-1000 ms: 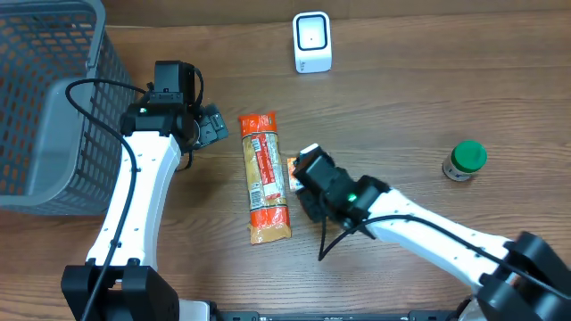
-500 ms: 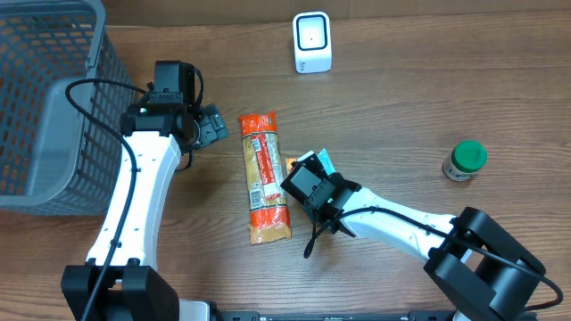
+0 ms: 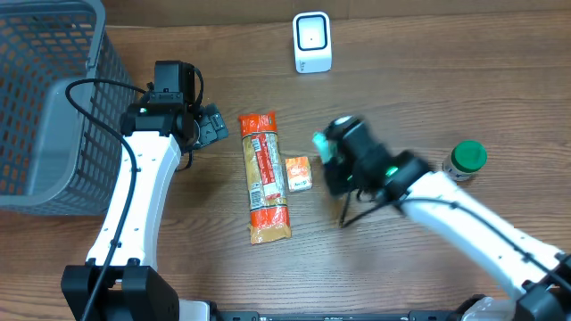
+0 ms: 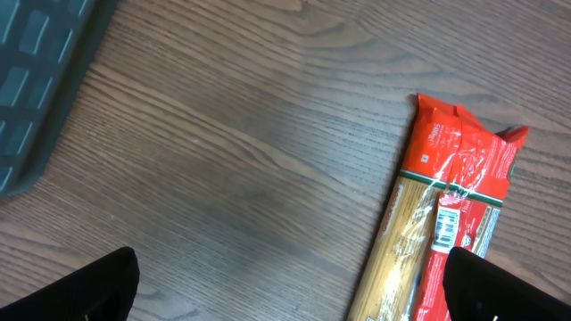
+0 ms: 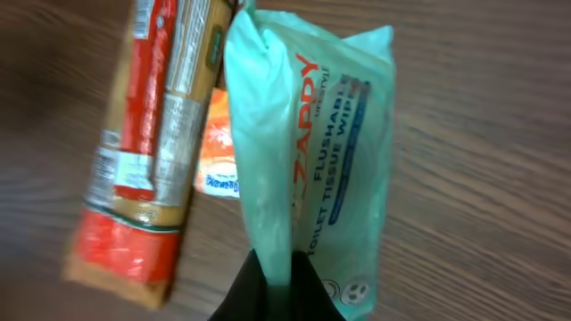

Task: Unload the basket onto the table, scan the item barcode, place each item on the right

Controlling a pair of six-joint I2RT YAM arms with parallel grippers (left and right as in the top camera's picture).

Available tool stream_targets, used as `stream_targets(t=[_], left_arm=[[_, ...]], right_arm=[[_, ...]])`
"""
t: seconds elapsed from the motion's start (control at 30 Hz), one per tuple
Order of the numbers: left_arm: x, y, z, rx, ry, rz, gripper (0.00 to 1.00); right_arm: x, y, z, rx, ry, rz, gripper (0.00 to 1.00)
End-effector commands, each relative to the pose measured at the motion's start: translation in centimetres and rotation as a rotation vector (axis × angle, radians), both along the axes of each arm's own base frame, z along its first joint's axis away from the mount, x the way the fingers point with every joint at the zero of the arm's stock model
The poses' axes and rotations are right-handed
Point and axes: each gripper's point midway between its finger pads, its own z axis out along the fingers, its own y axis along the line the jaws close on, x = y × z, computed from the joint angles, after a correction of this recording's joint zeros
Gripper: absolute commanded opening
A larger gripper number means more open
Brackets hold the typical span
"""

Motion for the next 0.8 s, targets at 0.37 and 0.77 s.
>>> stream_targets(t=[0.37, 0.77], left_arm=[[0.1, 0.2, -0.1, 0.016, 0.005, -0.005, 1.00], [0.1, 0.2, -0.1, 0.016, 0.004, -0.005, 1.00]], right_arm=[[0.5, -3.0, -3.7, 0.538, 0.409, 0.073, 0.04], [2.3, -6.5, -7.5, 0.373, 0.368, -0.023, 0.17]])
